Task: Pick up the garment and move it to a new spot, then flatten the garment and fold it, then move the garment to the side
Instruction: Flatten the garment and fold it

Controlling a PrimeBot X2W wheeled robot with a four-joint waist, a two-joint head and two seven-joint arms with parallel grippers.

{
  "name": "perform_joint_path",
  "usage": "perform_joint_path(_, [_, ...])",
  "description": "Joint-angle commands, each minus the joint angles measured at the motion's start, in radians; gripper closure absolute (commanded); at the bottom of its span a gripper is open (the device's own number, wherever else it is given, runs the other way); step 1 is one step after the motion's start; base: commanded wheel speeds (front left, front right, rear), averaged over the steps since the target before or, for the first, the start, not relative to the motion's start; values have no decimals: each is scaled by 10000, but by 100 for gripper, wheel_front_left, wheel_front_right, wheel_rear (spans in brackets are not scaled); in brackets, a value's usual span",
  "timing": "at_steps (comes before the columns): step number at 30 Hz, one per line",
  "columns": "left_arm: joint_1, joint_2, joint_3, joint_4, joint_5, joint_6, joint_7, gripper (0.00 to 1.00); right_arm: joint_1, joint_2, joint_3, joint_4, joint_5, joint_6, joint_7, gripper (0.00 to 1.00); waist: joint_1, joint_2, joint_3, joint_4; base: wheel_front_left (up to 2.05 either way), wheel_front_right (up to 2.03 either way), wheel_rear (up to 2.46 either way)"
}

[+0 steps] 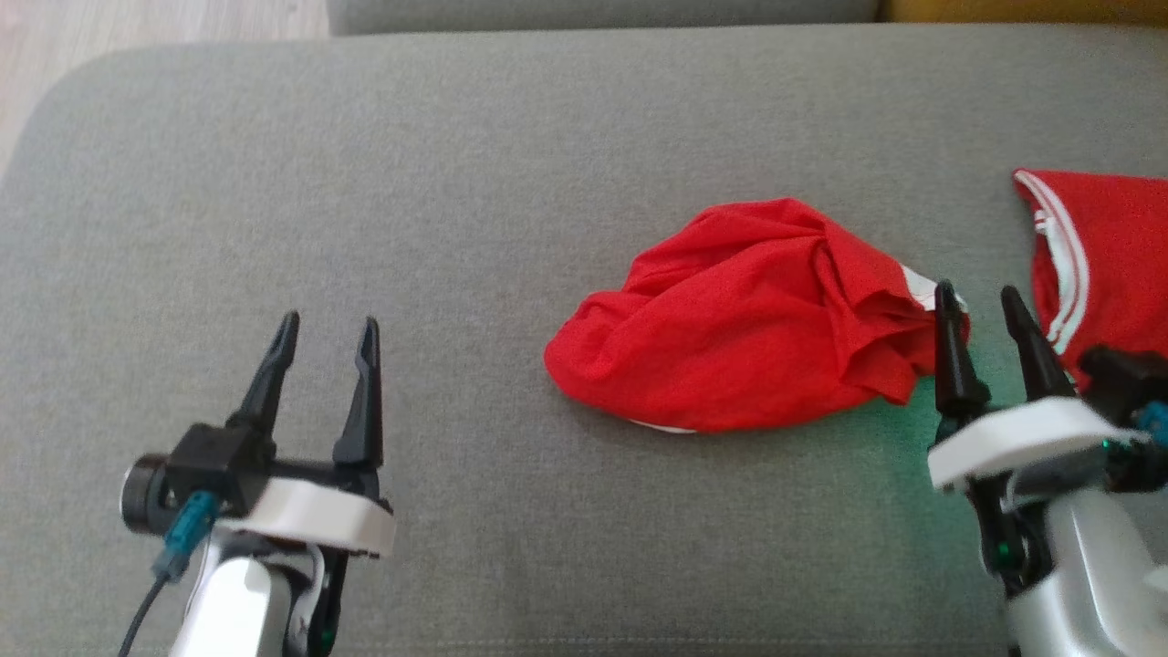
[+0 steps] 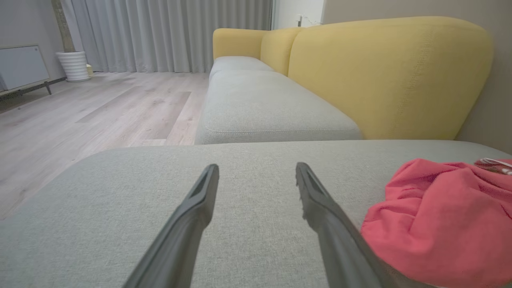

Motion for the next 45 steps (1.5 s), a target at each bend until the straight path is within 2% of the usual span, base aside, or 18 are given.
perform_joint_path(1, [-78, 172, 363, -326, 69, 55, -122, 0, 100, -213, 350, -665, -319, 67, -24, 0, 0, 0, -186, -129, 0, 0, 0])
perform_joint_path(10, [351, 239, 402, -297, 25, 92, -122, 0, 1076, -225, 1010, -3226, -1309, 67, 460, 0, 0, 0, -768, -335, 0, 0, 0])
perform_joint_path(19, [797, 299, 367, -337, -30, 188, -91, 0, 2274, 7, 1177, -4487, -1788, 67, 1058, 0, 0, 0, -1051, -391, 0, 0, 0])
perform_joint_path(38, [890, 434, 274, -523, -173, 319, 71, 0, 2596, 329, 1116, -4860, -1739, 67, 1312, 0, 0, 0, -935, -385, 0, 0, 0])
perform_joint_path(41, [813, 424, 142, -488, -210, 226, 187, 0, 2570, 352, 1107, -4843, -1696, 67, 1330, 0, 0, 0, -854, -402, 0, 0, 0])
perform_joint_path(45, [346, 289, -445, -301, -188, -199, 524, 0, 2424, 371, 1158, -4865, -1700, 67, 1306, 0, 0, 0, -555, -468, 0, 0, 0])
